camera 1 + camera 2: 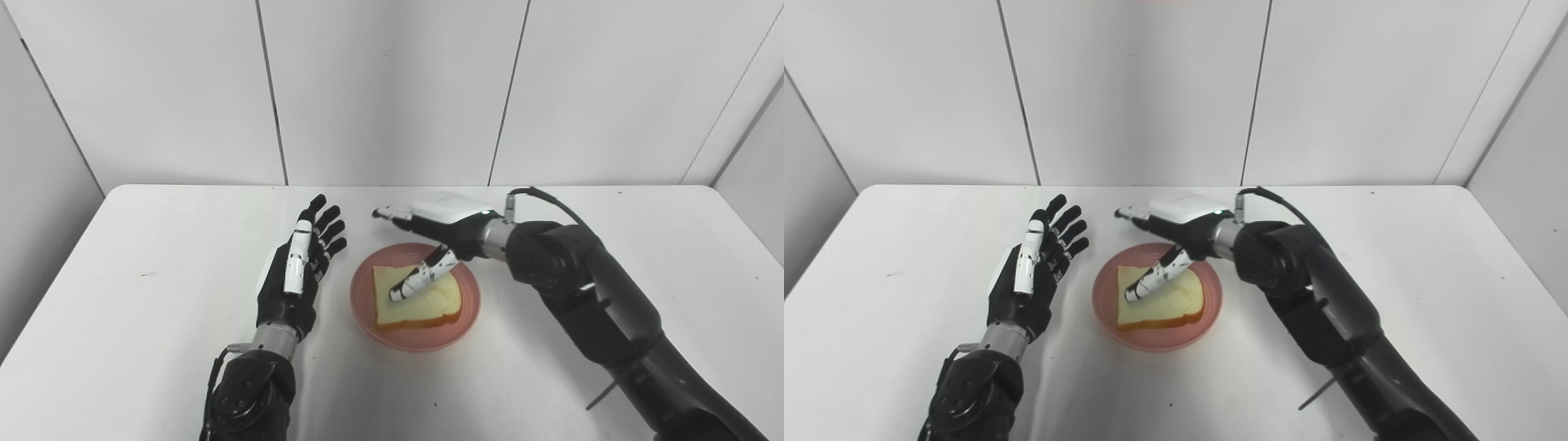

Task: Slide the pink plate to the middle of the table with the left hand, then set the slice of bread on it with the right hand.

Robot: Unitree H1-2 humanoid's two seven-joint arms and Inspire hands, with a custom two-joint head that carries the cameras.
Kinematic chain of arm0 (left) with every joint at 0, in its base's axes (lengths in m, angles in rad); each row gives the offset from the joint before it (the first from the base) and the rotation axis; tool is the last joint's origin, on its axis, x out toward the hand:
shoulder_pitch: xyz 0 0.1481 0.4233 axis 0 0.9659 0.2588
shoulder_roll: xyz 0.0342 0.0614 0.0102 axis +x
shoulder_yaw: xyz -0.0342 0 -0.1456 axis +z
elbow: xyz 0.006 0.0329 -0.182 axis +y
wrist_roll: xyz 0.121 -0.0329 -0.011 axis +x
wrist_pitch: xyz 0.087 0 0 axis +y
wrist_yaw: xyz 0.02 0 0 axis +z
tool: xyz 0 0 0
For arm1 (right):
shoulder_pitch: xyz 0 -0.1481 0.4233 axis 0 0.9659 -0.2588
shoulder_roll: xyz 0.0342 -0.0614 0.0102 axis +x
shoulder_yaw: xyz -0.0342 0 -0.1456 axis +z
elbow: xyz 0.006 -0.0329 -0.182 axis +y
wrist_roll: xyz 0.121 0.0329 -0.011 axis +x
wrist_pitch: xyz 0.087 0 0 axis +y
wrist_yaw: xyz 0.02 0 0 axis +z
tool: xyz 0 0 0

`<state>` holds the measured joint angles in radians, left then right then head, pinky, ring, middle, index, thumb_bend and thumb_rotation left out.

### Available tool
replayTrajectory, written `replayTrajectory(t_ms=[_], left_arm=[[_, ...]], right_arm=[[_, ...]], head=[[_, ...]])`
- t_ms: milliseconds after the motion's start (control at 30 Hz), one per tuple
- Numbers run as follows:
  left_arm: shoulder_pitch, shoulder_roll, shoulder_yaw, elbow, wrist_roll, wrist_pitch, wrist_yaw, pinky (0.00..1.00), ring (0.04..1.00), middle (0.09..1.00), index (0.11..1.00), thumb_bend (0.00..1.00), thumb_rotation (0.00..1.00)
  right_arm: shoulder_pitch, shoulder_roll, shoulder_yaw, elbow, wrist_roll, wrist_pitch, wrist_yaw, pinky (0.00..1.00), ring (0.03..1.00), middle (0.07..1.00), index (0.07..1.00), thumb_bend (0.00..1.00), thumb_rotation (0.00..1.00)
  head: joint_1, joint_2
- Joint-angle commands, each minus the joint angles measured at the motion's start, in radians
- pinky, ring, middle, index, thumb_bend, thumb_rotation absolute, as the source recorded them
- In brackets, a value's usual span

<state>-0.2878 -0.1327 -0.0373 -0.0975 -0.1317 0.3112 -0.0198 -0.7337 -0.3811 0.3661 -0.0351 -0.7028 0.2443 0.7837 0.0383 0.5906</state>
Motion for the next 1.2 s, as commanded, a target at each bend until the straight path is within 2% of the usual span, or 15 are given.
replayTrajectory(t_ms=[0, 67, 100, 133, 167, 267, 367, 433, 633, 667, 833, 967, 1100, 1167], left_arm=[[-0.033, 0.0, 0.0, -0.014, 0.0, -0.056, -0.008, 0.89, 0.907, 0.915, 0.917, 0.44, 1.0], [-0.032, 0.003, 0.002, -0.008, -0.003, -0.062, -0.01, 0.89, 0.907, 0.914, 0.917, 0.44, 1.0], [-0.031, 0.004, 0.003, -0.006, -0.003, -0.066, -0.011, 0.89, 0.909, 0.917, 0.92, 0.44, 1.0], [-0.029, 0.005, 0.004, -0.004, -0.004, -0.07, -0.012, 0.89, 0.909, 0.917, 0.92, 0.44, 1.0], [-0.028, 0.006, 0.004, -0.003, -0.004, -0.072, -0.012, 0.89, 0.909, 0.919, 0.922, 0.43, 1.0], [-0.023, 0.011, 0.004, 0.0, -0.006, -0.081, -0.015, 0.9, 0.911, 0.922, 0.926, 0.44, 1.0], [-0.019, 0.012, 0.007, 0.003, -0.015, -0.09, -0.019, 0.9, 0.914, 0.922, 0.926, 0.43, 1.0], [-0.017, 0.015, 0.009, 0.004, -0.02, -0.09, -0.023, 0.9, 0.912, 0.919, 0.923, 0.43, 1.0], [-0.016, 0.026, 0.009, 0.011, -0.022, -0.093, -0.034, 0.91, 0.914, 0.923, 0.926, 0.44, 1.0], [-0.016, 0.025, 0.008, 0.01, -0.019, -0.094, -0.031, 0.91, 0.913, 0.922, 0.924, 0.43, 1.0], [-0.015, 0.032, 0.005, 0.02, -0.015, -0.113, -0.037, 0.92, 0.918, 0.925, 0.927, 0.43, 1.0], [-0.015, 0.04, 0.003, 0.031, -0.015, -0.13, -0.046, 0.92, 0.926, 0.935, 0.936, 0.44, 1.0], [-0.017, 0.044, 0.005, 0.041, -0.027, -0.137, -0.054, 0.94, 0.934, 0.945, 0.943, 0.45, 1.0], [-0.016, 0.049, 0.001, 0.045, -0.026, -0.146, -0.058, 0.95, 0.942, 0.953, 0.951, 0.45, 1.0]], right_arm=[[-0.007, -0.003, -0.057, -0.039, 0.03, 0.064, -0.038, 0.98, 1.0, 1.0, 1.0, 0.99, 0.76], [0.013, 0.004, -0.087, -0.039, 0.056, 0.076, -0.063, 0.99, 1.0, 1.0, 1.0, 0.99, 0.81], [0.027, 0.009, -0.107, -0.039, 0.075, 0.081, -0.081, 0.99, 1.0, 1.0, 1.0, 0.99, 0.9], [0.043, 0.015, -0.129, -0.04, 0.097, 0.083, -0.1, 1.0, 1.0, 1.0, 1.0, 1.0, 0.91], [0.059, 0.023, -0.154, -0.043, 0.122, 0.089, -0.12, 1.0, 1.0, 1.0, 1.0, 0.98, 0.96], [0.111, 0.058, -0.213, -0.069, 0.181, 0.136, -0.17, 0.99, 1.0, 1.0, 1.0, 0.96, 0.97], [0.177, 0.099, -0.259, -0.118, 0.225, 0.177, -0.231, 0.91, 1.0, 1.0, 1.0, 0.92, 0.99], [0.224, 0.129, -0.288, -0.148, 0.253, 0.177, -0.283, 0.91, 1.0, 1.0, 1.0, 0.94, 1.0], [0.339, 0.206, -0.348, -0.151, 0.35, 0.044, -0.454, 0.97, 1.0, 1.0, 1.0, 0.84, 1.0], [0.358, 0.237, -0.373, -0.143, 0.401, 0.011, -0.485, 0.98, 1.0, 1.0, 1.0, 0.83, 1.0], [0.423, 0.379, -0.474, -0.105, 0.611, -0.099, -0.608, 1.0, 1.0, 1.0, 1.0, 0.93, 1.0], [0.443, 0.427, -0.504, -0.08, 0.697, -0.19, -0.663, 1.0, 1.0, 1.0, 1.0, 0.95, 1.0], [0.482, 0.448, -0.503, -0.118, 0.747, -0.192, -0.688, 1.0, 1.0, 1.0, 1.0, 0.93, 1.0], [0.503, 0.456, -0.497, -0.139, 0.773, -0.178, -0.697, 1.0, 1.0, 1.0, 1.0, 0.85, 1.0]], head=[[-0.003, -0.005], [-0.007, -0.014], [-0.007, -0.014], [-0.012, -0.021], [-0.012, -0.021], [-0.025, -0.031], [-0.03, -0.036], [-0.032, -0.039], [-0.035, -0.042], [-0.035, -0.042], [-0.038, -0.043], [-0.041, -0.042], [-0.043, -0.042], [-0.042, -0.042]])
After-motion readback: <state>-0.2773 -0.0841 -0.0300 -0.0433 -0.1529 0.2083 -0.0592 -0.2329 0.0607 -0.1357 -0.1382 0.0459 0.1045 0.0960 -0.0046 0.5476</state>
